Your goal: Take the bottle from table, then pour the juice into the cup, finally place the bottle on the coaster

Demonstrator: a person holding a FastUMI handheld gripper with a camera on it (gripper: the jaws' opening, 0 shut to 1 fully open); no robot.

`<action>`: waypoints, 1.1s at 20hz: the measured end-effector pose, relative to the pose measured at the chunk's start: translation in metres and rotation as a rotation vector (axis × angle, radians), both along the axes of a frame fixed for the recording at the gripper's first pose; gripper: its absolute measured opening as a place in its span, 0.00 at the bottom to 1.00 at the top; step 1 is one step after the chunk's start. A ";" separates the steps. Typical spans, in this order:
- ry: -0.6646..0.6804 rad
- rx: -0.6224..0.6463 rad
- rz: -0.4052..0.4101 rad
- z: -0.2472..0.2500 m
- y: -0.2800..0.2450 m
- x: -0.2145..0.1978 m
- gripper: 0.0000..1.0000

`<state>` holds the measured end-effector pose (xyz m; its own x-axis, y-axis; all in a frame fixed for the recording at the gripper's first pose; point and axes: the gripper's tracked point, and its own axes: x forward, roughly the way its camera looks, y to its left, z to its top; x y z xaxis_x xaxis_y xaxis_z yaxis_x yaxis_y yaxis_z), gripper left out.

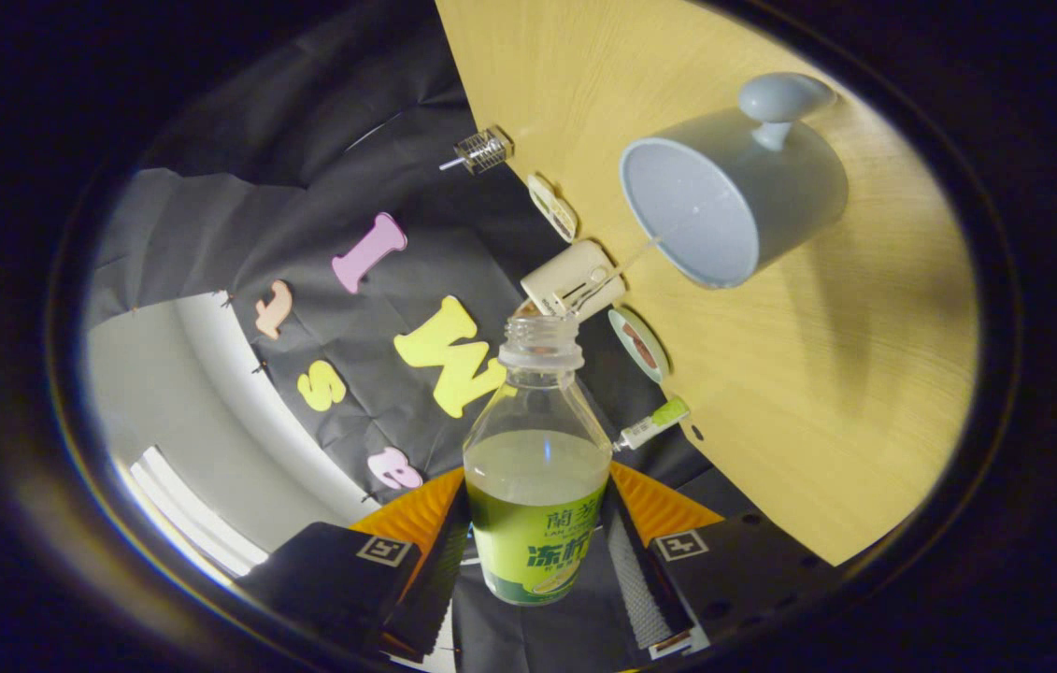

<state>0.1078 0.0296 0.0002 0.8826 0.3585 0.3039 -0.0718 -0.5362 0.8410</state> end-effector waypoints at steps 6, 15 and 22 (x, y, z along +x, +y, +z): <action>-0.004 0.070 0.039 0.013 -0.002 -0.016 0.79; -0.086 0.159 0.037 0.046 -0.022 -0.022 0.79; -0.094 0.204 0.050 0.055 -0.031 -0.024 0.79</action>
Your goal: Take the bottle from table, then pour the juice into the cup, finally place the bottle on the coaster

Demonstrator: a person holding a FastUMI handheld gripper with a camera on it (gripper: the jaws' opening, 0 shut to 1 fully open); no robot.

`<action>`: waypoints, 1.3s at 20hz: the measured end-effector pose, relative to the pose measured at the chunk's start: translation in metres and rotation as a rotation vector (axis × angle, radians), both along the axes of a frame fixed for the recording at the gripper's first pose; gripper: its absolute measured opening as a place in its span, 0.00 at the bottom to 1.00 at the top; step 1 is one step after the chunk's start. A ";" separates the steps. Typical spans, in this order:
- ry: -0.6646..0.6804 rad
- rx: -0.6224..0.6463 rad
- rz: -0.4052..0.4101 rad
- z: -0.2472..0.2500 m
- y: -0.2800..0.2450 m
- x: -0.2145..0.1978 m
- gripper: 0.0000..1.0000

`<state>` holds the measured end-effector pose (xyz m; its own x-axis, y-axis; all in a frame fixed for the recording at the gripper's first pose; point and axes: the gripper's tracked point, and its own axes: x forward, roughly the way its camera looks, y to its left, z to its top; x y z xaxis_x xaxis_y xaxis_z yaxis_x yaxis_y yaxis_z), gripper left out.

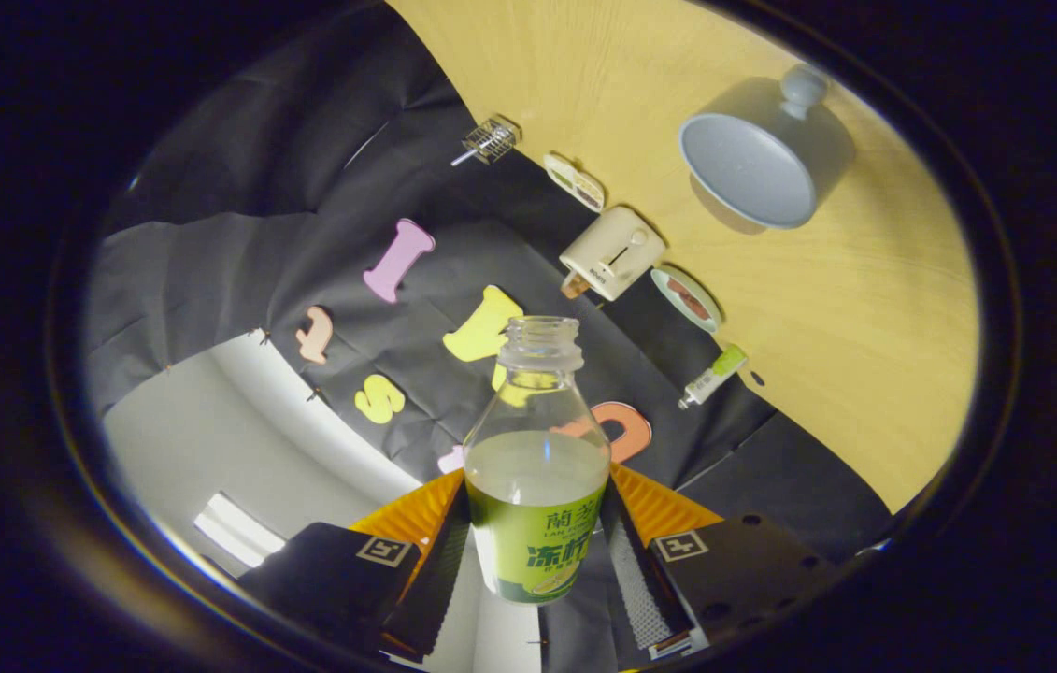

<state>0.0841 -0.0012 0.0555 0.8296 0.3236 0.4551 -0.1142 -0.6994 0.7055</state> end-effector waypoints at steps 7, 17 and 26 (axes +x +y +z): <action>0.017 -0.018 -0.012 -0.006 -0.002 0.009 0.79; -0.089 -0.571 -0.194 -0.022 0.016 0.011 0.79; -0.229 -1.205 -0.403 -0.022 0.014 0.012 0.80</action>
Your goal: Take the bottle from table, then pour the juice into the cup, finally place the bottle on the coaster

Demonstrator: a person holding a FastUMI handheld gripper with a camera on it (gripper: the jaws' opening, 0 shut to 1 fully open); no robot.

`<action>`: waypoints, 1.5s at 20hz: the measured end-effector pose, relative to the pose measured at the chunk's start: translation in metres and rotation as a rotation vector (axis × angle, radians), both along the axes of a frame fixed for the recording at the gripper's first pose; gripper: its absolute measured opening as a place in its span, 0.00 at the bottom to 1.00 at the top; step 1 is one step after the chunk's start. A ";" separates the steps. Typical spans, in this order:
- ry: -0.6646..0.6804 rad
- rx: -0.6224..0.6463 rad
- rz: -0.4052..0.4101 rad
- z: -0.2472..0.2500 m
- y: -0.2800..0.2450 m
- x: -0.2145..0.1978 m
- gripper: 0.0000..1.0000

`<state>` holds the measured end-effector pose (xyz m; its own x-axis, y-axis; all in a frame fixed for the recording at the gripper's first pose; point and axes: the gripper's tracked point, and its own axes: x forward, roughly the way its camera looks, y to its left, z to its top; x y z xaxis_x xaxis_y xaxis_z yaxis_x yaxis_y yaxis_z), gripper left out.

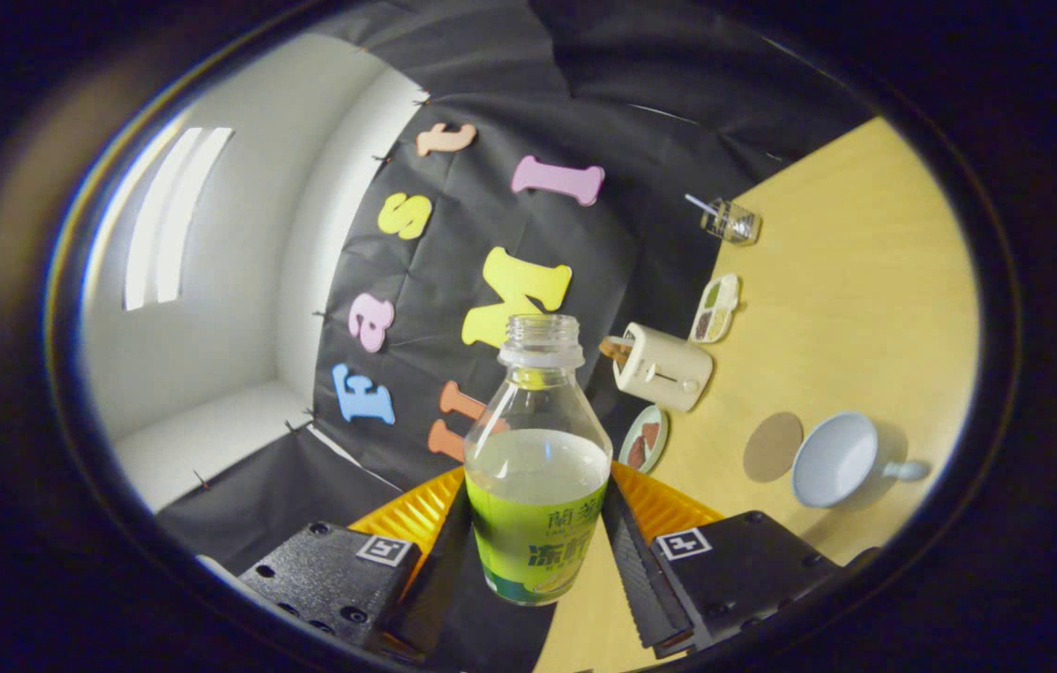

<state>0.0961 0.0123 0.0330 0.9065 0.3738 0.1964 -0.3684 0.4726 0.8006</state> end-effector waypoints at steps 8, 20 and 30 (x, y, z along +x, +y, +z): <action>-0.139 -0.452 -0.155 -0.003 0.005 0.010 0.80; -0.078 -1.027 -0.429 -0.057 0.012 0.097 0.82; 0.014 -1.045 -0.512 -0.082 -0.011 0.155 0.82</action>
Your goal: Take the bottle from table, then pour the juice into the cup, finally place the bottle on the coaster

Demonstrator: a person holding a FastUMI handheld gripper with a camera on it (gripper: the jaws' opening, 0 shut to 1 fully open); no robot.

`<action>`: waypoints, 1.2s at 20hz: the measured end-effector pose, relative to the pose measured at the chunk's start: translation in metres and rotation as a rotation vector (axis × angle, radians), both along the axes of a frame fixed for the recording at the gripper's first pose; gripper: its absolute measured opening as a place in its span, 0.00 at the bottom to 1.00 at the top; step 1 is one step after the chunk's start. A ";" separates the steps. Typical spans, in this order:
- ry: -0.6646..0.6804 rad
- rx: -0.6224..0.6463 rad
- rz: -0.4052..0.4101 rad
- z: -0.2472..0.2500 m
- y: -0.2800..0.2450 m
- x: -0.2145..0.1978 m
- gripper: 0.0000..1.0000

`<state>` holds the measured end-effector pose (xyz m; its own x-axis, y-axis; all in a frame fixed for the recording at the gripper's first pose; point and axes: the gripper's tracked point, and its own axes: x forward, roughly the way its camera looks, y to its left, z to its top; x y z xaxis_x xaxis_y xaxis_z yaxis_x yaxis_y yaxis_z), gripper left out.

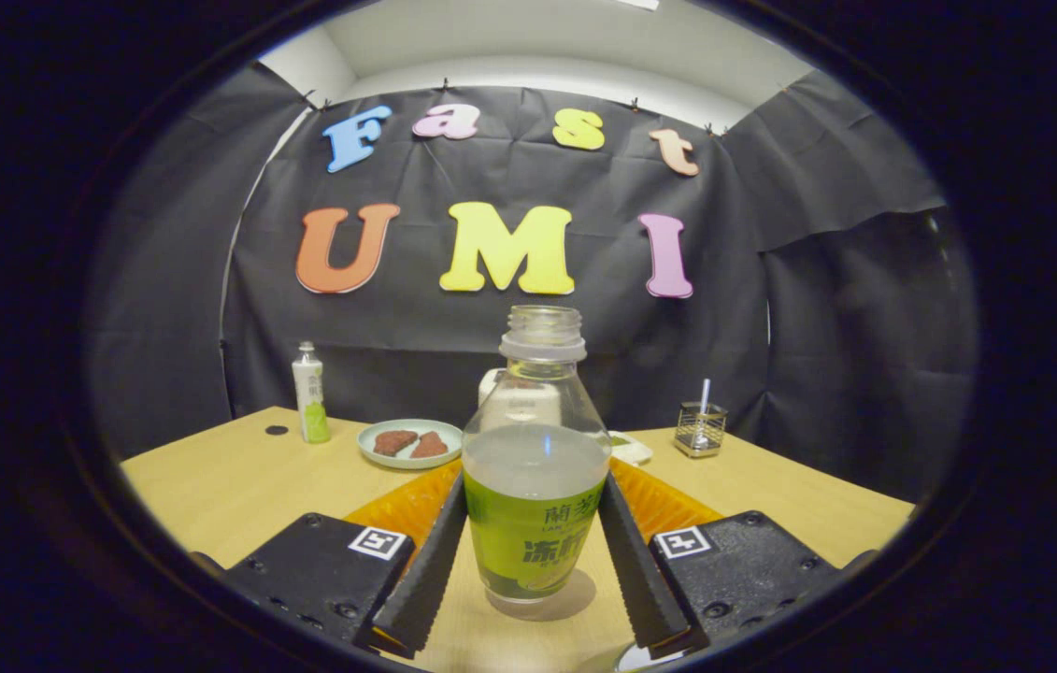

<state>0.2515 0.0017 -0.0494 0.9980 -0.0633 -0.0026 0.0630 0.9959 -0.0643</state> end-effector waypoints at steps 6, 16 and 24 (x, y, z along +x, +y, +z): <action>0.023 -0.002 -0.078 -0.013 -0.013 0.016 0.83; 0.038 -0.011 -0.072 -0.015 -0.006 0.017 1.00; 0.003 0.041 0.022 0.004 0.012 -0.007 1.00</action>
